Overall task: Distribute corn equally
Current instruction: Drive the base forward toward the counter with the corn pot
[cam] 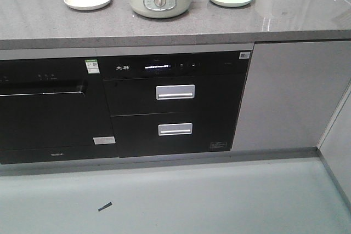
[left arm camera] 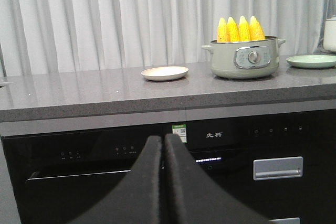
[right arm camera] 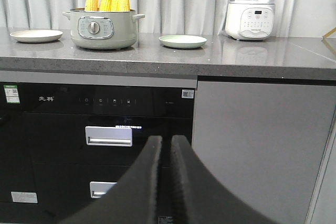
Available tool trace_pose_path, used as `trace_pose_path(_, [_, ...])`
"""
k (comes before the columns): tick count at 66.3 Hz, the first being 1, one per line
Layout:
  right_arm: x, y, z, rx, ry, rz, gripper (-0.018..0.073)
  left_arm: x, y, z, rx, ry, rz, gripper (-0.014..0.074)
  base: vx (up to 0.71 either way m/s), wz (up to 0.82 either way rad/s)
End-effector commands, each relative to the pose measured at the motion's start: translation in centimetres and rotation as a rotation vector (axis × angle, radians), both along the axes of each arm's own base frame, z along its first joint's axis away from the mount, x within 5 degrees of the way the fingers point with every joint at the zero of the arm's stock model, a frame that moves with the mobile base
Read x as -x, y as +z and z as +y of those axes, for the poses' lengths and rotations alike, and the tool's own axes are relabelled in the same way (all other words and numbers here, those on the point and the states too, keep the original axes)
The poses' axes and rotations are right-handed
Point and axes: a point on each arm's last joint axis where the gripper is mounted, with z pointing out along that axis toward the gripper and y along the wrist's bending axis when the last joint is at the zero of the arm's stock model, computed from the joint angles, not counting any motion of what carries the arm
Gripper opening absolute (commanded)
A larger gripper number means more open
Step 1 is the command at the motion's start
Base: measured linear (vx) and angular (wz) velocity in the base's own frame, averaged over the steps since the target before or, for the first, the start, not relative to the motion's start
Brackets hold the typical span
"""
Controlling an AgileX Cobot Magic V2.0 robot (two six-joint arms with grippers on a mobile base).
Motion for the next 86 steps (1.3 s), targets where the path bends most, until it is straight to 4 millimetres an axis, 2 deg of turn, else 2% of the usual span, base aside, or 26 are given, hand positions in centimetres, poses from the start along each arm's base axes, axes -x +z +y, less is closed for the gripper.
trace_pose_path(1, [-0.02,0.46,-0.03,0.006,-0.006,-0.072,0.0036,0.14,0.25,-0.06,0.005,-0.007,-0.073,-0.0006,0.11,0.01])
trace_pose_path(86, [-0.02,0.46,-0.03,0.006,-0.006,-0.072,0.0036,0.14,0.25,-0.06,0.005,-0.007,-0.073,-0.0006,0.09,-0.01])
